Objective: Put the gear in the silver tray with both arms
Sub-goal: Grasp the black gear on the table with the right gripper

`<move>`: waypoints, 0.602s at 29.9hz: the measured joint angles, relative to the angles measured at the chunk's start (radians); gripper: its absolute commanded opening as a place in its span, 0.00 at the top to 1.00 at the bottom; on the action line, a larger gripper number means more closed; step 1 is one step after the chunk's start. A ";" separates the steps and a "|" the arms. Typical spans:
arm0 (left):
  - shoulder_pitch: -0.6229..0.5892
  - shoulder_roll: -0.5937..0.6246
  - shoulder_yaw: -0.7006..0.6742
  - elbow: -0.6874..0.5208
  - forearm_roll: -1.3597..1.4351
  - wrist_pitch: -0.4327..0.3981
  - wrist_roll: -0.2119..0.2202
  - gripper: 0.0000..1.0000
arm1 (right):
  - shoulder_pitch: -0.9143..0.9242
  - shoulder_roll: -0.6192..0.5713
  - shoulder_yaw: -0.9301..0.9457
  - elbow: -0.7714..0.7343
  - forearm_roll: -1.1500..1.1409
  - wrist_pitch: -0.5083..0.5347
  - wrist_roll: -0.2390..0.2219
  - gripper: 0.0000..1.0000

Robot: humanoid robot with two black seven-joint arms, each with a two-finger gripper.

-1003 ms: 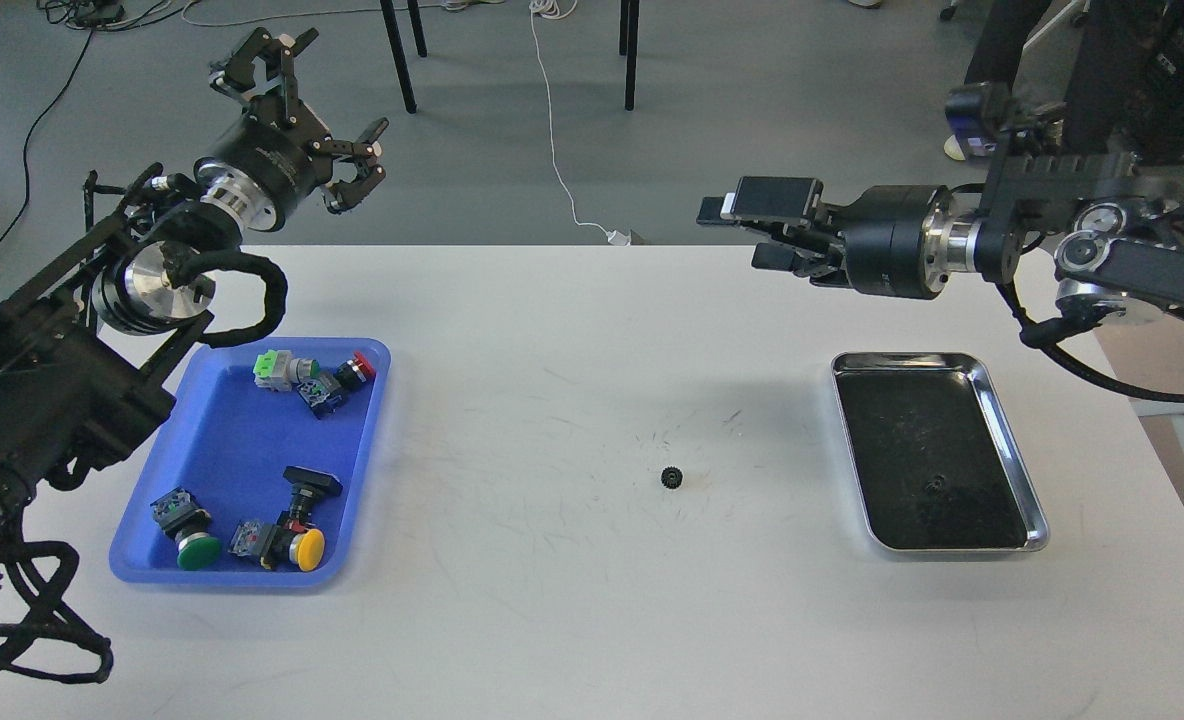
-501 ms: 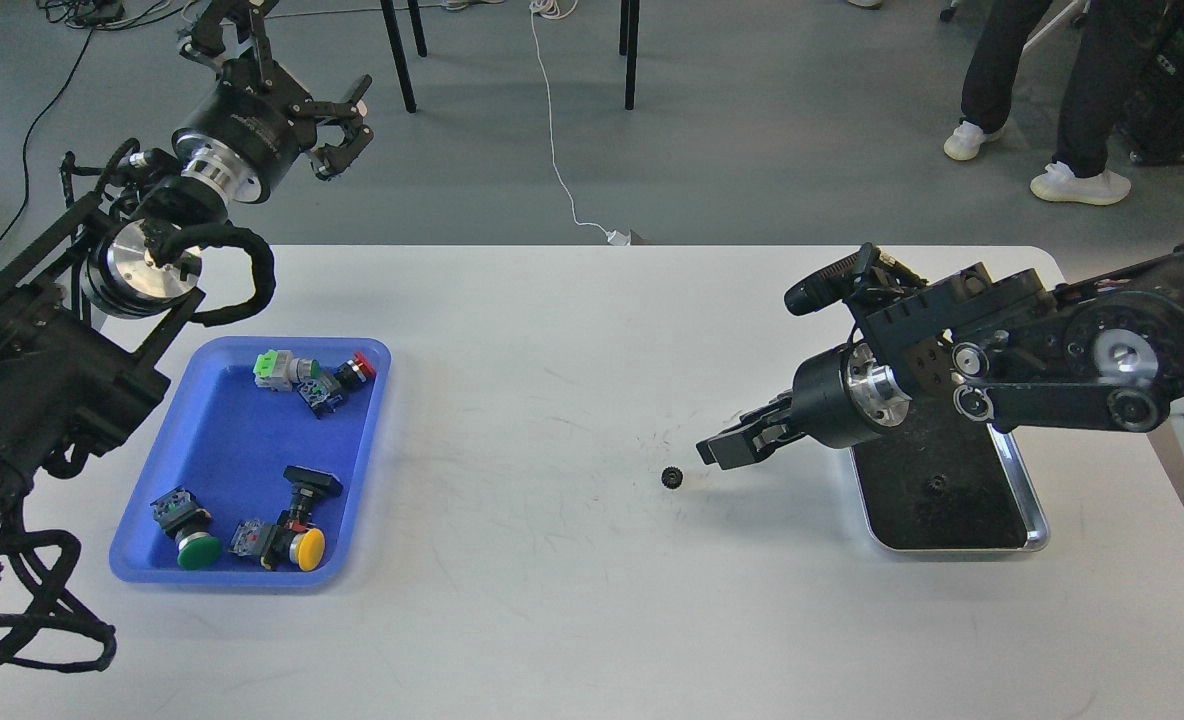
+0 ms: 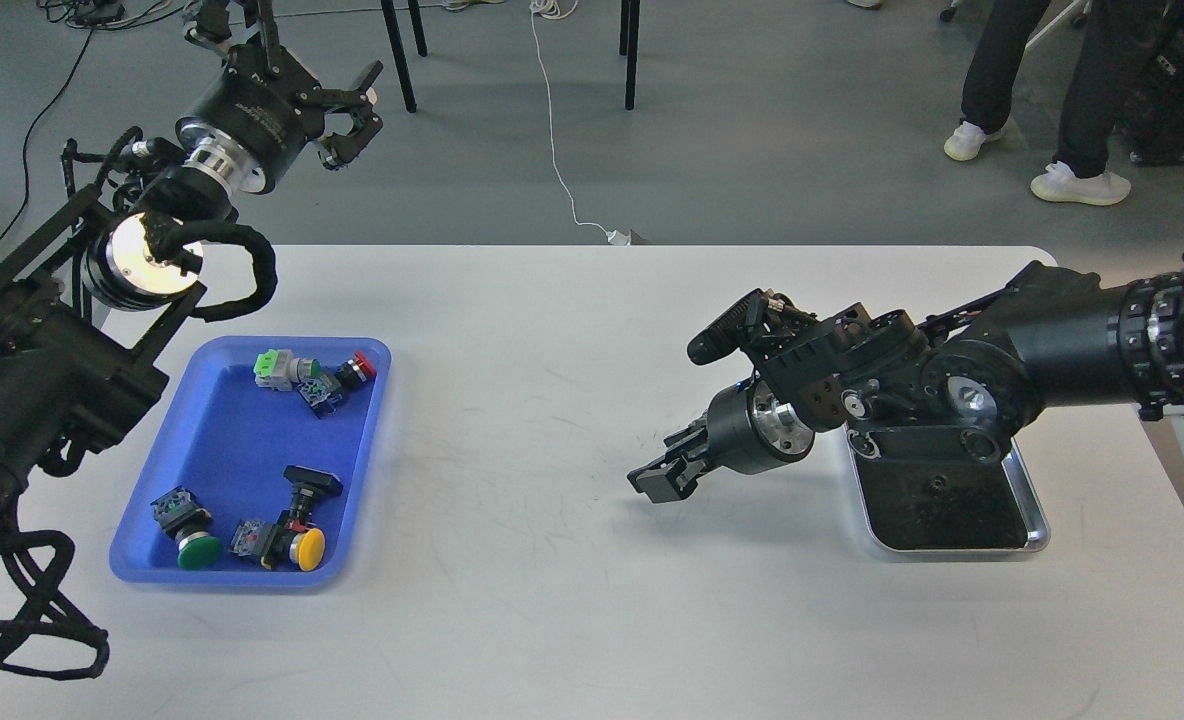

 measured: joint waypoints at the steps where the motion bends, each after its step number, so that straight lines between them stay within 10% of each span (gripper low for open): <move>1: 0.000 0.000 0.000 0.000 0.000 0.000 0.000 0.03 | -0.008 0.010 -0.001 -0.016 -0.001 -0.010 0.001 0.29; 18: 0.002 0.008 -0.002 0.000 0.001 0.002 0.002 0.03 | -0.052 0.049 -0.079 -0.103 -0.071 -0.023 0.002 0.36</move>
